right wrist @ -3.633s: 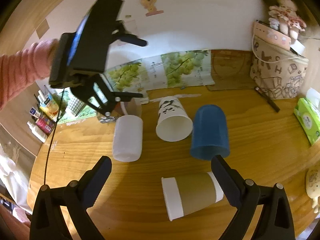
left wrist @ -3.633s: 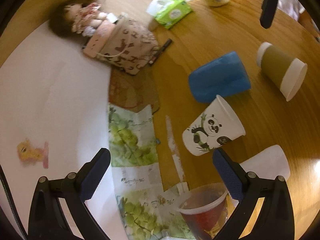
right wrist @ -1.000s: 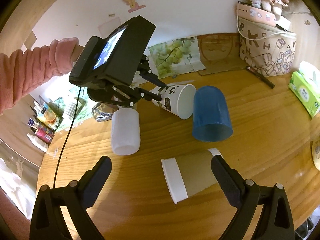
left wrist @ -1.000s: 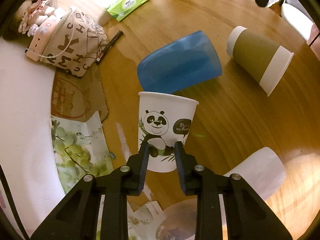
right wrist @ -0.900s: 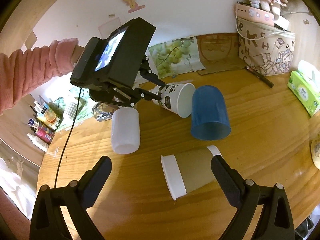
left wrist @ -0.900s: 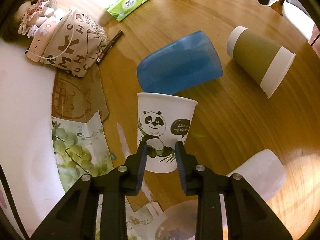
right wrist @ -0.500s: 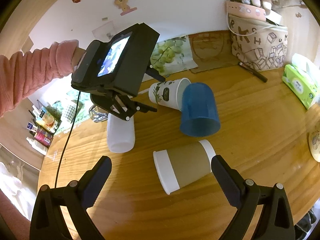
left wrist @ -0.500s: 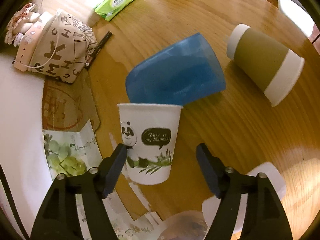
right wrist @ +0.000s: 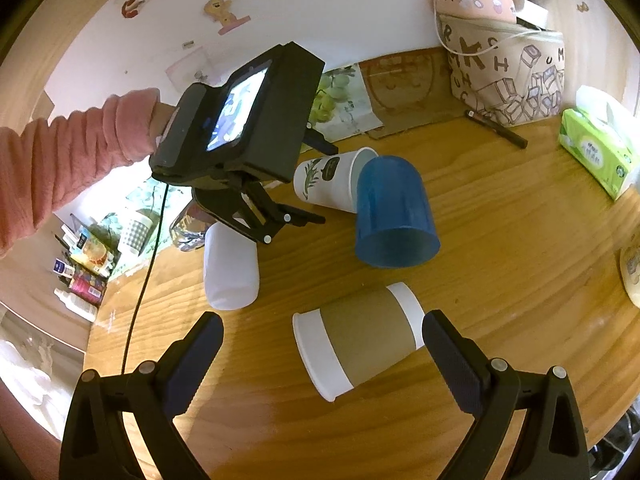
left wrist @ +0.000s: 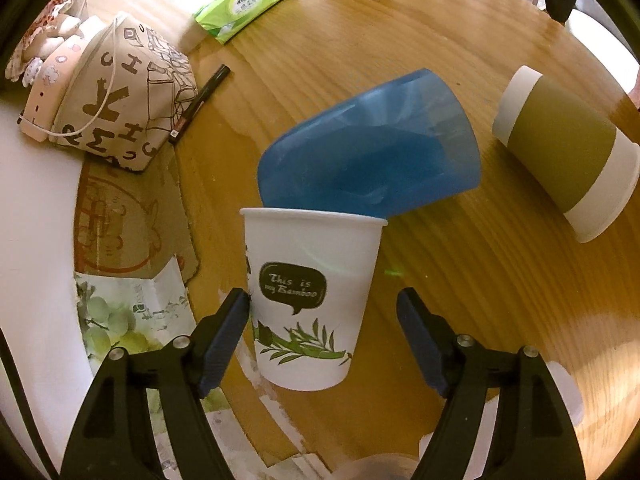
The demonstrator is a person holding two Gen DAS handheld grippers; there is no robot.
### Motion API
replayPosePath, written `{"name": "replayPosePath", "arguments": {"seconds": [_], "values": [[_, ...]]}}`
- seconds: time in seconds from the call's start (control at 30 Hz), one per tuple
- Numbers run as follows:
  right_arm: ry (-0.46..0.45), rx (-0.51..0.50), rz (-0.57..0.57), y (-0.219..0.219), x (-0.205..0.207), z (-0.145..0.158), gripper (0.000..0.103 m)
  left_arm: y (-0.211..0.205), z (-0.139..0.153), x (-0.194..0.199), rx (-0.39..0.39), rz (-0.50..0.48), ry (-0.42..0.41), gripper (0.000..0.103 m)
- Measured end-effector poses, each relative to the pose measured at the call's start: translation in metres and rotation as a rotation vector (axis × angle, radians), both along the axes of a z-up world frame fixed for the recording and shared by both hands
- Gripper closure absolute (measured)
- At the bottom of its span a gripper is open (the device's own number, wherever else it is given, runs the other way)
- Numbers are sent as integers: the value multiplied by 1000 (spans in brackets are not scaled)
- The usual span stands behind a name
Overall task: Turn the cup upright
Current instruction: 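Lift the panda-print cup off the desk with the left gripper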
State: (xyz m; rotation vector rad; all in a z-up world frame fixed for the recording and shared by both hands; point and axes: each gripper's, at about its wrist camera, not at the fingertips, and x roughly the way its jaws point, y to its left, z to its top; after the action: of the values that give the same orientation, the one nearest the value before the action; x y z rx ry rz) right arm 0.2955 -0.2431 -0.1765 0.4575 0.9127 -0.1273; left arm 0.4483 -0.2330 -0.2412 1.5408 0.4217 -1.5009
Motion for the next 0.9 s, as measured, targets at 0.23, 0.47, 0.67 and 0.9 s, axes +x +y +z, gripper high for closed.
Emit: {"name": "replayPosePath", "arguments": {"seconds": [0.23,0.47,0.67,0.9], "values": [[2,16,-16,0,2,1,3,-5,-1,4,4,16,31,31],[9,20,-20,3,3,1,3,-9,2,10,12,51,65,37],[9,33,-27,3,3,2,3,-7,3,10,16,74,92,38],[-10,54,-29,-1,3,4,3,-1,16,12,-19,148,109,38]]}}
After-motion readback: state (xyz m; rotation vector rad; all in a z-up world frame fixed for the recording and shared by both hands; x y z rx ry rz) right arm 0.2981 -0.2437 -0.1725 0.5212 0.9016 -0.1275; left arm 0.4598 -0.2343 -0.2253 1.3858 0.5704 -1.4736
